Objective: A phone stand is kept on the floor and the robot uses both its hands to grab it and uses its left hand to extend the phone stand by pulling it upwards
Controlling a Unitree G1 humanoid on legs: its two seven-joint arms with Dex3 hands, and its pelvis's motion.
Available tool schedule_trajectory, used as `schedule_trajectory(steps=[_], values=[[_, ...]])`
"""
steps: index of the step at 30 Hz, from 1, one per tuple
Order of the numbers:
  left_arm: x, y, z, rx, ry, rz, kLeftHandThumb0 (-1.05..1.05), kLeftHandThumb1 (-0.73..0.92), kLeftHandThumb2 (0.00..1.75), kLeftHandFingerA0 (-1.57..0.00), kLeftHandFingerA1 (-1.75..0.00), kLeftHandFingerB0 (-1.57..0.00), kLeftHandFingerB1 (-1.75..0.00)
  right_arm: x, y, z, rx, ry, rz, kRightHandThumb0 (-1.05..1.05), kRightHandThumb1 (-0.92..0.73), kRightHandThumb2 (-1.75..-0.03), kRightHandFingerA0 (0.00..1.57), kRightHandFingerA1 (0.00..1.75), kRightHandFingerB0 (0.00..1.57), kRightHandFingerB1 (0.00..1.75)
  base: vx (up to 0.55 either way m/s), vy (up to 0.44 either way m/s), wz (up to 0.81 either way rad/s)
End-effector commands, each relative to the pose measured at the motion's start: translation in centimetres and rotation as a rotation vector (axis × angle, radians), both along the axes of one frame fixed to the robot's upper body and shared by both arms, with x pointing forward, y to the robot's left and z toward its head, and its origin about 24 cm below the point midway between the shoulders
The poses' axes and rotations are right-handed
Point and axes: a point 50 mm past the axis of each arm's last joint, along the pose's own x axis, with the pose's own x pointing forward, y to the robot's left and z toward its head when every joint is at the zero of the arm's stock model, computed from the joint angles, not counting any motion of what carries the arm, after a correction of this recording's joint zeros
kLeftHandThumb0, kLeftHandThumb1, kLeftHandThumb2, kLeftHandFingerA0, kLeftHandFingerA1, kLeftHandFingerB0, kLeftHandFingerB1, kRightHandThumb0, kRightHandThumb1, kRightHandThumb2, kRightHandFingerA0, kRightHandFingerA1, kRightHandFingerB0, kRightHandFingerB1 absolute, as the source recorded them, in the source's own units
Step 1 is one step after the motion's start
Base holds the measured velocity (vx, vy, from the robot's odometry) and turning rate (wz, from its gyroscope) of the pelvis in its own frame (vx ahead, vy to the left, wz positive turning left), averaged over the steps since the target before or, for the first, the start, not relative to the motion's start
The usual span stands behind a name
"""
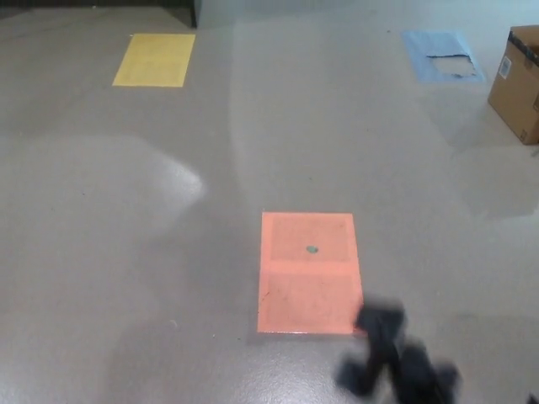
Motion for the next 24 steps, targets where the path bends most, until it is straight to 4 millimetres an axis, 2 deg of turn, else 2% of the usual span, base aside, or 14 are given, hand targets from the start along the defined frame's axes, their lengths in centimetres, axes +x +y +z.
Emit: schedule_trajectory(steps=[1,3,8,14,15,18,19,20,21,24], values=[[-5.8,2.9,3.0,0.278,-0.353,-0.234,-0.39,0.33,0.97,0.0,-0.49,0.0,-0.47,-8.3,-1.8,2.7,-0.158,-0.031,0.153,-1.05,-0.6,-0.98,0.0,0.1,0.0,0.14,0.0,0.0,0.0],[-5.8,2.7,2.1,0.285,-0.32,-0.234,-0.39,0.29,0.95,0.0,-0.49,0.0,-0.48,-8.8,-1.9,2.5,-0.127,-0.022,0.13,-1.05,-0.6,-0.98,0.0,0.07,0.0,0.14,0.0,0.0,0.0],[-6.0,2.7,1.9,0.282,-0.31,-0.23,-0.4,0.26,0.94,0.0,-0.49,0.0,-0.47,-8.7,-2.0,2.3,-0.131,-0.019,0.133,-1.05,-0.61,-1.0,0.0,0.1,0.0,0.15,0.0,0.0,0.0],[-5.7,3.1,1.7,0.301,-0.307,-0.232,-0.39,0.28,0.95,0.0,-0.49,0.0,-0.47,-8.5,-2.0,2.0,-0.116,-0.028,0.116,-1.05,-0.6,-0.97,0.0,0.05,0.0,0.09,0.0,0.0,0.0],[-5.7,3.2,1.6,0.297,-0.307,-0.231,-0.39,0.28,0.94,0.0,-0.49,0.0,-0.47,-8.4,-2.0,1.9,-0.119,-0.029,0.115,-1.0,-0.57,-0.98,0.0,0.12,0.0,0.18,0.0,0.0,0.0],[-5.5,3.4,1.6,0.298,-0.322,-0.238,-0.39,0.28,0.94,0.0,-0.49,0.0,-0.47,-8.2,-2.1,1.7,-0.121,-0.039,0.111,-1.04,-0.6,-0.99,0.0,0.09,0.0,0.13,0.0,0.0,0.0],[-5.3,3.4,1.6,0.304,-0.329,-0.238,-0.39,0.27,0.94,0.0,-0.49,0.0,-0.47,-8.1,-2.1,1.7,-0.121,-0.037,0.111,-1.02,-0.58,-0.99,0.0,0.12,0.0,0.17,0.0,0.0,0.0],[-5.3,3.4,1.6,0.309,-0.333,-0.239,-0.39,0.28,0.94,0.0,-0.49,0.0,-0.47,-8.1,-2.0,1.8,-0.115,-0.03,0.109,-1.01,-0.48,-0.8,0.0,0.09,0.0,0.0,0.0,0.0,0.0],[-5.3,3.4,1.6,0.31,-0.332,-0.24,-0.39,0.28,0.94,0.0,-0.49,0.0,-0.47,-8.1,-1.9,1.9,-0.116,-0.026,0.111,-1.05,-0.6,-1.01,0.0,0.12,0.0,0.16,0.0,0.0,0.0],[-5.4,3.4,1.6,0.304,-0.341,-0.24,-0.39,0.29,0.95,0.0,-0.49,0.0,-0.47,-8.1,-2.1,1.8,-0.123,-0.025,0.118,-1.02,-0.58,-0.98,0.0,0.11,0.0,0.17,0.0,0.0,0.0]])
